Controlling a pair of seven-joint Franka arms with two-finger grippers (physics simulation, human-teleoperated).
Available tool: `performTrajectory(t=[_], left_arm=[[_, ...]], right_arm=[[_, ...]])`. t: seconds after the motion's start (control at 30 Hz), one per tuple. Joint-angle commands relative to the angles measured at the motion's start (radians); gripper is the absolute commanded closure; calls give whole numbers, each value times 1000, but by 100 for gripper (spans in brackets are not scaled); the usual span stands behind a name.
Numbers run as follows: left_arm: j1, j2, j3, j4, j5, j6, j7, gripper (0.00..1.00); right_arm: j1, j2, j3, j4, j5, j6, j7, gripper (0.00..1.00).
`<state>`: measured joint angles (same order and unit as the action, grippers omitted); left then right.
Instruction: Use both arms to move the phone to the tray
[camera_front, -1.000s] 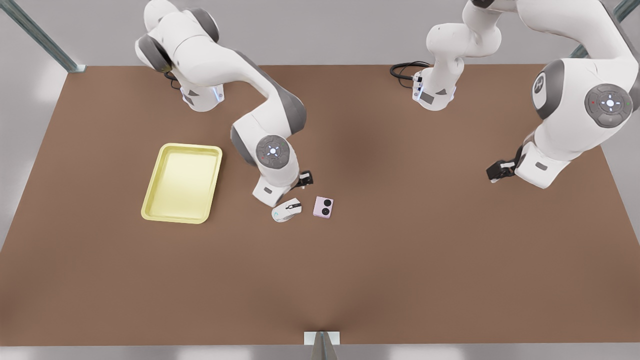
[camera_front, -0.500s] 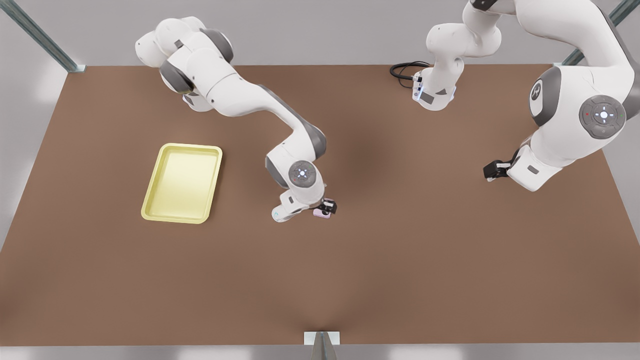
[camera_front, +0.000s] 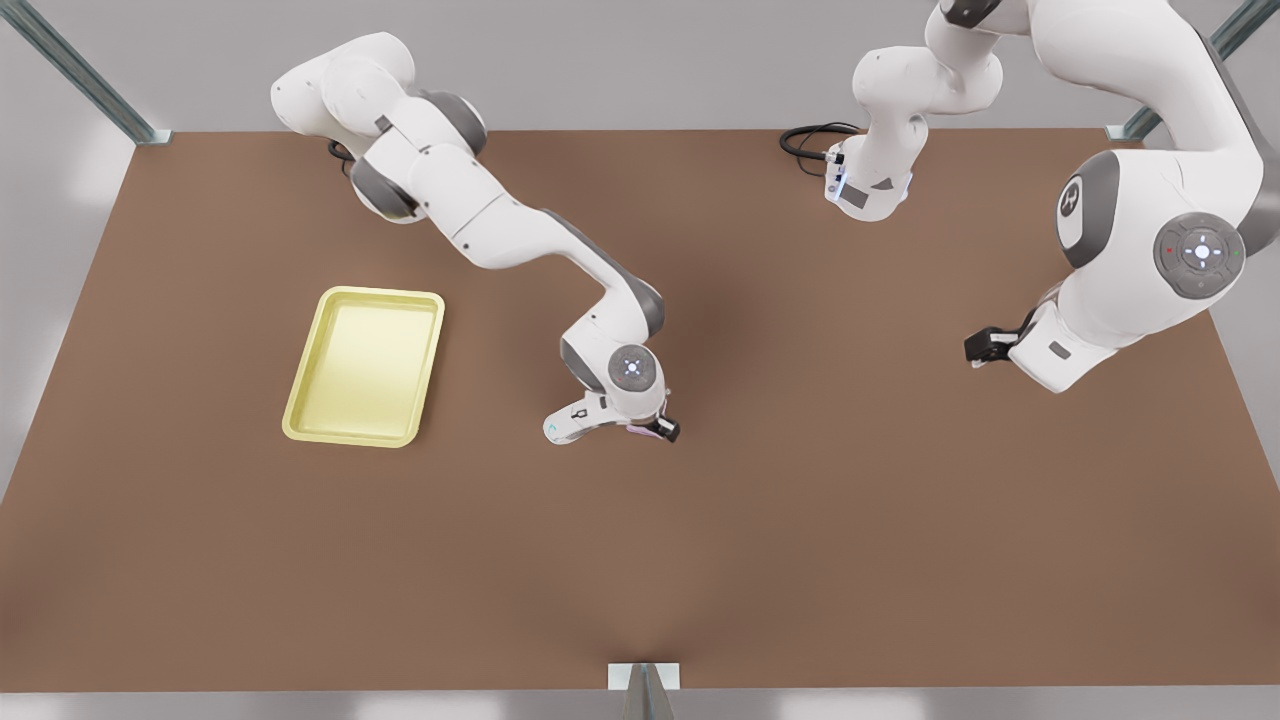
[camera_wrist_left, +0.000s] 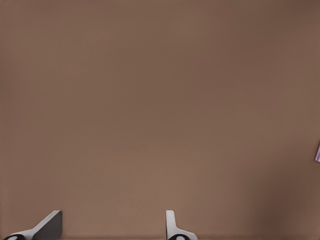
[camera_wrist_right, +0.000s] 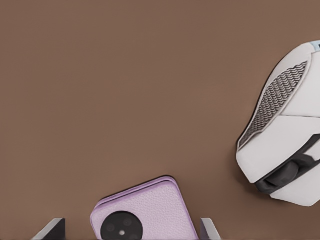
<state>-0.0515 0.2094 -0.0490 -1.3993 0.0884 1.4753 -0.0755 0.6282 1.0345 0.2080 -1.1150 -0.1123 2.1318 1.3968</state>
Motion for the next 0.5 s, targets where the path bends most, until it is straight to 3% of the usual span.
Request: performTrajectory(t=[0.0, 0.47], left_arm=[[1, -1, 0, 0, 1, 3, 45, 0], [1, -1, 0, 0, 2, 3, 43, 0]], right_arm=[[7, 4, 1, -2, -15, 51, 214, 0], [-1, -40, 1, -52, -18, 46, -329, 0]])
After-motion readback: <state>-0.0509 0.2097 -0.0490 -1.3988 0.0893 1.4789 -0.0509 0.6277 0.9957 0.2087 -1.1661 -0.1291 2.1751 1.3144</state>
